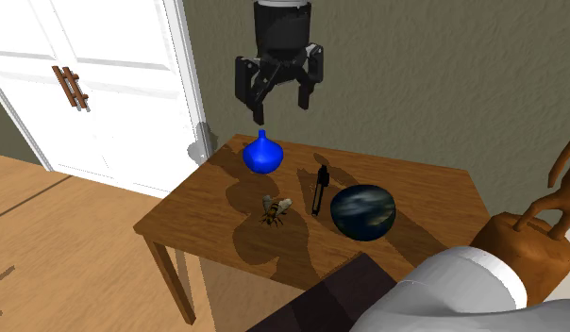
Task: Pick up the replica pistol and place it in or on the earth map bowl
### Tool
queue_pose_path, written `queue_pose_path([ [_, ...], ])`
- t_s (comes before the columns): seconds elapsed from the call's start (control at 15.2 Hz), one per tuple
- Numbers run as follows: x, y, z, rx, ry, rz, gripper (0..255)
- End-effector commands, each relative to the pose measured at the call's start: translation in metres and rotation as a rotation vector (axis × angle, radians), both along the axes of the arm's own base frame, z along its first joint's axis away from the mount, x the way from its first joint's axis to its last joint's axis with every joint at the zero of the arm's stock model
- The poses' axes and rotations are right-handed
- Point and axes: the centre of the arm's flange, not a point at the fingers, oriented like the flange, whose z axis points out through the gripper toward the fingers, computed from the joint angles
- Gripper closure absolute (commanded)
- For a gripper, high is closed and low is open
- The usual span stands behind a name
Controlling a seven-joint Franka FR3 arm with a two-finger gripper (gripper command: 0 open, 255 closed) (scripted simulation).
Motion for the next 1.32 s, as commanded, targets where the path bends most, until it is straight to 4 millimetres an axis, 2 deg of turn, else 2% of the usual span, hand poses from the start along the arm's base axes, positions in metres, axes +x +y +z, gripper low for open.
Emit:
queue_pose_path([
  [0.0, 0.0, 0.0, 0.0, 0.0, 0.0, 0.0, 0],
  [0.59, 0.041, -0.081, -0.086, 0.1, -0.032, -0.149, 0],
  [1.25, 0.077, -0.167, -0.189, 0.211, -0.069, -0.315, 0],
])
